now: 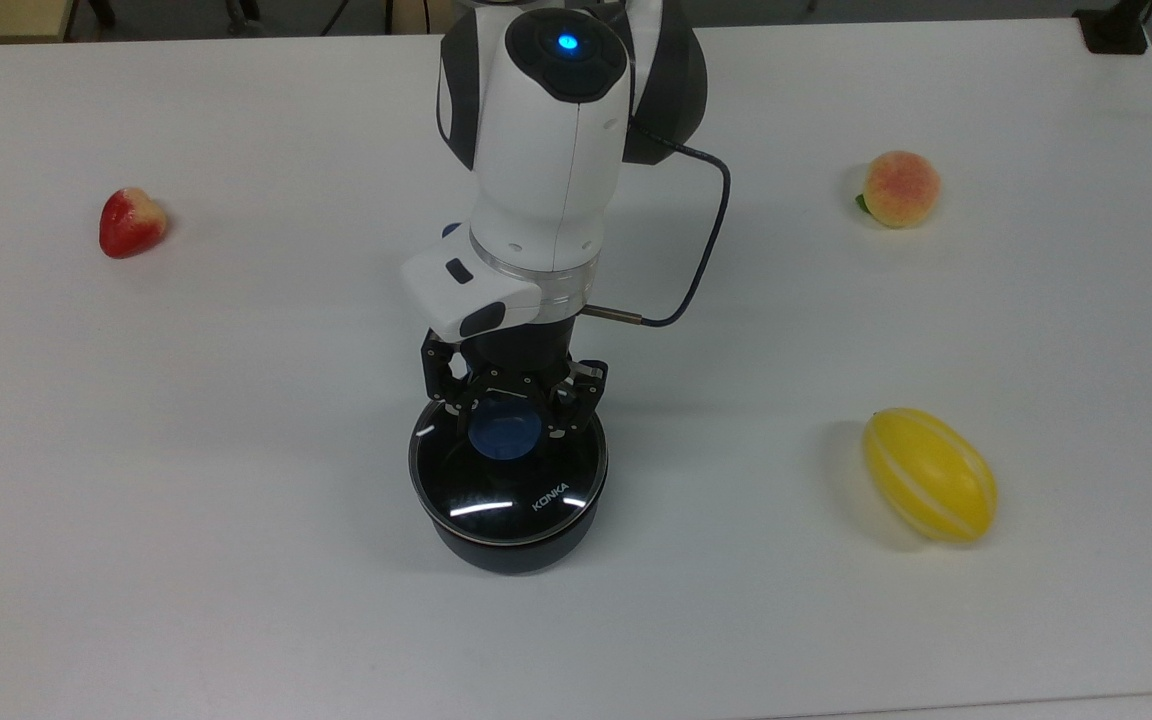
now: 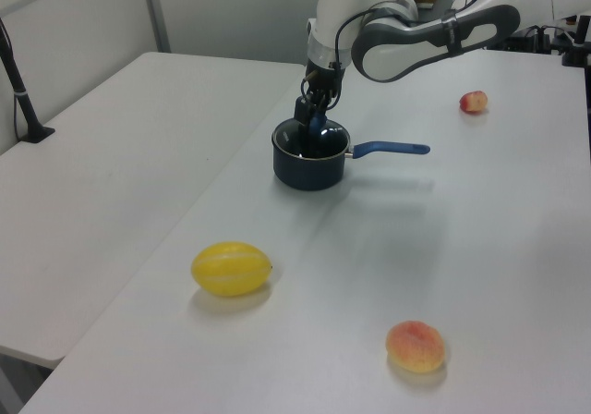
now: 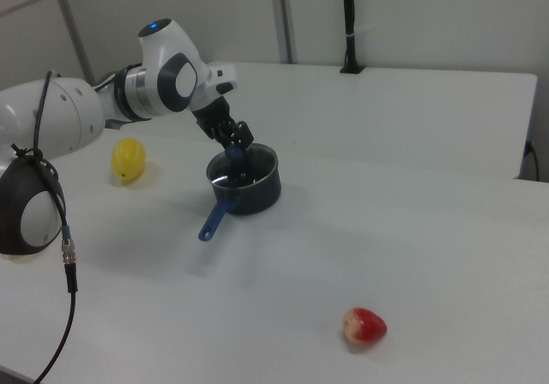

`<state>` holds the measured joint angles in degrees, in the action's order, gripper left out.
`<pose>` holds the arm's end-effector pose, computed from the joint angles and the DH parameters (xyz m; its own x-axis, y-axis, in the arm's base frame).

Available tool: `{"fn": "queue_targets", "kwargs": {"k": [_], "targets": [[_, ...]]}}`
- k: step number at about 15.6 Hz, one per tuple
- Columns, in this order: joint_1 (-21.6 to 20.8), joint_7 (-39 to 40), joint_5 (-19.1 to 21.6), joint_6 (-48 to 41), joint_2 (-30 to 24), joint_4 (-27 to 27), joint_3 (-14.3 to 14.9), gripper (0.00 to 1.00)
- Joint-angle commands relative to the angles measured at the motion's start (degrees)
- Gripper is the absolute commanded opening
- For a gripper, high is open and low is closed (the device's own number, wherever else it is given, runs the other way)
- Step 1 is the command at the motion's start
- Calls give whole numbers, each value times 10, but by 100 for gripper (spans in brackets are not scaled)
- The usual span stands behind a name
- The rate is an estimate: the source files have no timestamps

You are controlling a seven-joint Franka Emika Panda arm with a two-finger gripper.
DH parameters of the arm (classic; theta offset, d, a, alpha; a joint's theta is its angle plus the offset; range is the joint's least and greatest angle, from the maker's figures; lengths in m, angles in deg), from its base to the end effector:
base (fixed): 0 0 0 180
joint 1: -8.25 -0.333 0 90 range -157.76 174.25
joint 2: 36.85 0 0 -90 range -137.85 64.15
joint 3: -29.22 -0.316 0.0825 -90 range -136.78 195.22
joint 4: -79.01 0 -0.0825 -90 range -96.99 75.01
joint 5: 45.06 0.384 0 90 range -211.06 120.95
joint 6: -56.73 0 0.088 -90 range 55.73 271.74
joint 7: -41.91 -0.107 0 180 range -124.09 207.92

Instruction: Close lid

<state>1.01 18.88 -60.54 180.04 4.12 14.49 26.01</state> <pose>0.7698 0.1167 0.4211 0.9290 -0.1008 0.3562 -0.1413 -0.9859 0.0895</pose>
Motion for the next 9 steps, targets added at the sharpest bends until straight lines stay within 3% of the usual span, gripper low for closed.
{"fn": "queue_targets", "kwargs": {"k": [1,2,3,9], "targets": [[-4,-17,-17,3,-2,-3,1,85],[-4,-17,-20,3,-2,-4,1,89],[-4,-18,-22,3,-2,-4,1,100],[-3,-21,-20,0,-16,-14,0,100]]}}
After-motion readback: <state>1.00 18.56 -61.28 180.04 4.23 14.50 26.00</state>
